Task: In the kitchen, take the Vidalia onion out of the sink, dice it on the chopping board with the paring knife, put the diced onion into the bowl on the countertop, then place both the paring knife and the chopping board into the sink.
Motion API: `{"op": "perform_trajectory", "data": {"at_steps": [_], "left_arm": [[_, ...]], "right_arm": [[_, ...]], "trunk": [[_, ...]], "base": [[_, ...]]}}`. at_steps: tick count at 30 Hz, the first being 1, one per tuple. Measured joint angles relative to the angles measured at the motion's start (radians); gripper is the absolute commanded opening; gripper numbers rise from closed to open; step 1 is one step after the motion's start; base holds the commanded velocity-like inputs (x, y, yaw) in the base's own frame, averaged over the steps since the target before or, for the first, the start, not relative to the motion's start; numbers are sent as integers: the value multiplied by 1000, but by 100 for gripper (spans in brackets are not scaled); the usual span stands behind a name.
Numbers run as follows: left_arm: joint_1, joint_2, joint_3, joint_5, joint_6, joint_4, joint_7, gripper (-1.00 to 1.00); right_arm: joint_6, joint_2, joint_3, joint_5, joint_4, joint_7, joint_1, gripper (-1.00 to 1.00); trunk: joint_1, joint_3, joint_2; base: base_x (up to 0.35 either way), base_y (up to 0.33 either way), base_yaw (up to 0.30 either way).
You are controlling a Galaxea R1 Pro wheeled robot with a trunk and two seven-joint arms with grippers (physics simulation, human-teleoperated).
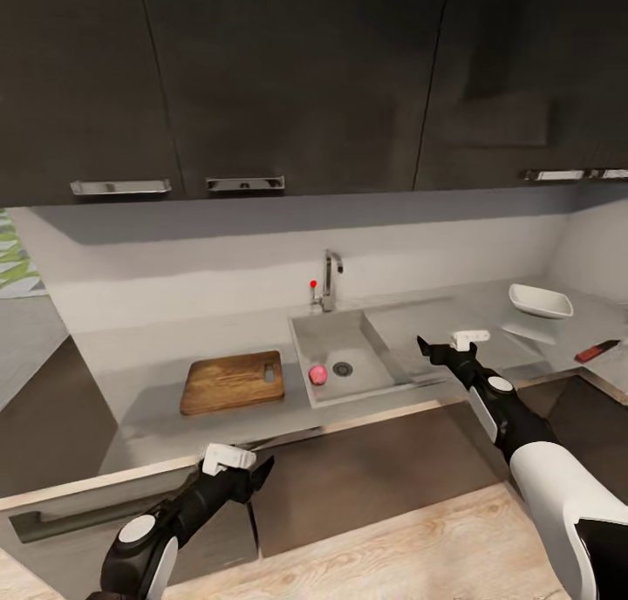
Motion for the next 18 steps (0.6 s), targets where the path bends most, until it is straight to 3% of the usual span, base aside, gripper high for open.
{"op": "perform_trajectory", "data": {"at_steps": [4,7,12,15,18], "left_arm": [[-33,-5,-30,0,33,0,0,100],[-108,-22,-66,1,115,0,-1,100],[-173,-56,-95,1,198,1,-1,100],[-208,-63,-101,1,233,2,-1,100],[-246,-64,-102,0,247,11,-1,100]], "right_arm": [[0,1,0,0,0,0,0,100],[0,1,-1,0,0,-1,0,100],[0,1,-6,1,0,-12,0,100],[0,1,-8,0,0,-80,0,100],[0,1,-11,-1,0,-225,0,100]], "trunk": [[0,0,0],[0,0,0],[0,0,0],[0,0,0],[0,-1,0]], "base": [[0,0,-223],[0,0,-222],[0,0,-221],[0,0,-220],[0,0,-206]]}}
